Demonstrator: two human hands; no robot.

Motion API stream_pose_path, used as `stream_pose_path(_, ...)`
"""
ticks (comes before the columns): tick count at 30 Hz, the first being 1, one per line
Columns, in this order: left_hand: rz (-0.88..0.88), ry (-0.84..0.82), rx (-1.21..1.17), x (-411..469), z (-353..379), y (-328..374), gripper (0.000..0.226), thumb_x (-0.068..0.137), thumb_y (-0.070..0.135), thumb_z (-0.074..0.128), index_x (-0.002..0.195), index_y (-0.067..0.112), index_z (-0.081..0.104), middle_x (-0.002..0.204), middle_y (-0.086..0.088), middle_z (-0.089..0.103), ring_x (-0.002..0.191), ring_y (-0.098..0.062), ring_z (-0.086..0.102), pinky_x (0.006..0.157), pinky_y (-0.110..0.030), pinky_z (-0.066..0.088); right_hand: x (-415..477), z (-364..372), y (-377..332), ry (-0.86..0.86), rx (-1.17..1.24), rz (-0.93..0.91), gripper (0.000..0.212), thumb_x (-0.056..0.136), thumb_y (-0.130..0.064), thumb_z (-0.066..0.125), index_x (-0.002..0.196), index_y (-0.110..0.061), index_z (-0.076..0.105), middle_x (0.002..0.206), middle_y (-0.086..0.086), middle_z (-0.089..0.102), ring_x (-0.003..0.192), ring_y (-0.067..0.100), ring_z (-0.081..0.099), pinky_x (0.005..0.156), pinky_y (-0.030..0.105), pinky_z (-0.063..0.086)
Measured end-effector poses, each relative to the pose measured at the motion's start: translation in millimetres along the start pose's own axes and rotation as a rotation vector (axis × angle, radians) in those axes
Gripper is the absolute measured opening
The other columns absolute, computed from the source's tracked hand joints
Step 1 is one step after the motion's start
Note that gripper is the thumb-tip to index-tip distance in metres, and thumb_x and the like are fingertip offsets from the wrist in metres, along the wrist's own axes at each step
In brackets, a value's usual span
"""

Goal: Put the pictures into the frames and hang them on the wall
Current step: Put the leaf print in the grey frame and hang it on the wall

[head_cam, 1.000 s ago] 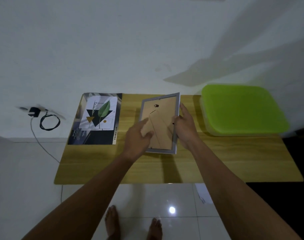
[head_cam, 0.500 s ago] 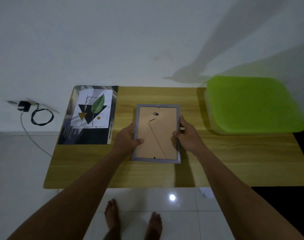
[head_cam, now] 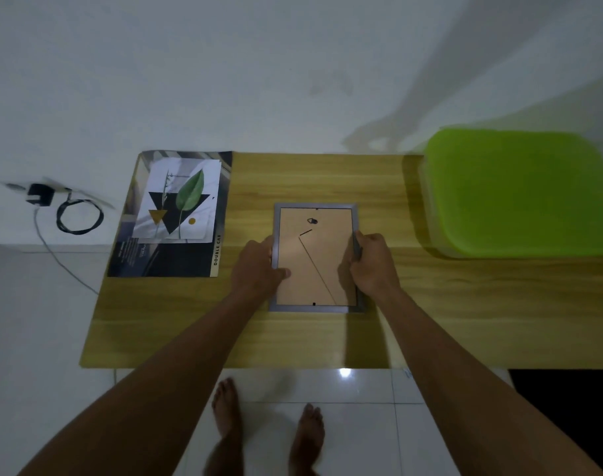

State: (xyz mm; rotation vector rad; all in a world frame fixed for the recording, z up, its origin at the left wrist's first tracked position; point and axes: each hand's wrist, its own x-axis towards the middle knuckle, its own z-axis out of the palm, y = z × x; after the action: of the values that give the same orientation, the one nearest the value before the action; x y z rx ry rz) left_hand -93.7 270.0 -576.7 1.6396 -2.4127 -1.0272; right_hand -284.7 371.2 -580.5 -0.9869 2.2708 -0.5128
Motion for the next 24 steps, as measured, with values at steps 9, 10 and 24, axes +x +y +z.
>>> stream_pose_path(9,0.198,-0.308,0.430,-13.7,-9.0,-26.8,0.127,0.068,0.063,0.074,0.154,0.016,-0.007,0.161,-0.008,-0.016,0.147,-0.030,-0.016,0.120,-0.053,0.004,-78.9,32.5,12.3,-0.009,-0.287,-0.554,0.035,0.098,-0.026,0.048,0.127,-0.009,0.052,0.144,0.021,0.043,0.133,0.040,0.039,0.109,0.057,0.036)
stream_pose_path(10,0.196,-0.343,0.459,-14.3,-8.2,-29.3,0.130,0.067,0.064,0.074,0.153,0.017,-0.012,0.160,-0.008,-0.021,0.146,-0.030,-0.019,0.118,-0.054,0.002,-81.4,41.3,19.6,-0.061,-0.327,-0.549,0.036,0.099,-0.031,0.043,0.126,-0.011,0.053,0.148,0.019,0.039,0.138,0.040,0.034,0.110,0.059,0.032)
stream_pose_path(24,0.198,-0.370,0.480,-9.6,-4.7,-33.9,0.130,0.068,0.064,0.073,0.152,0.018,-0.015,0.159,-0.008,-0.022,0.147,-0.030,-0.018,0.117,-0.056,0.002,-79.2,66.4,23.6,0.013,-0.102,-0.428,0.022,0.094,-0.006,0.052,0.109,-0.016,0.065,0.155,0.015,0.036,0.150,0.033,0.014,0.120,0.044,-0.008)
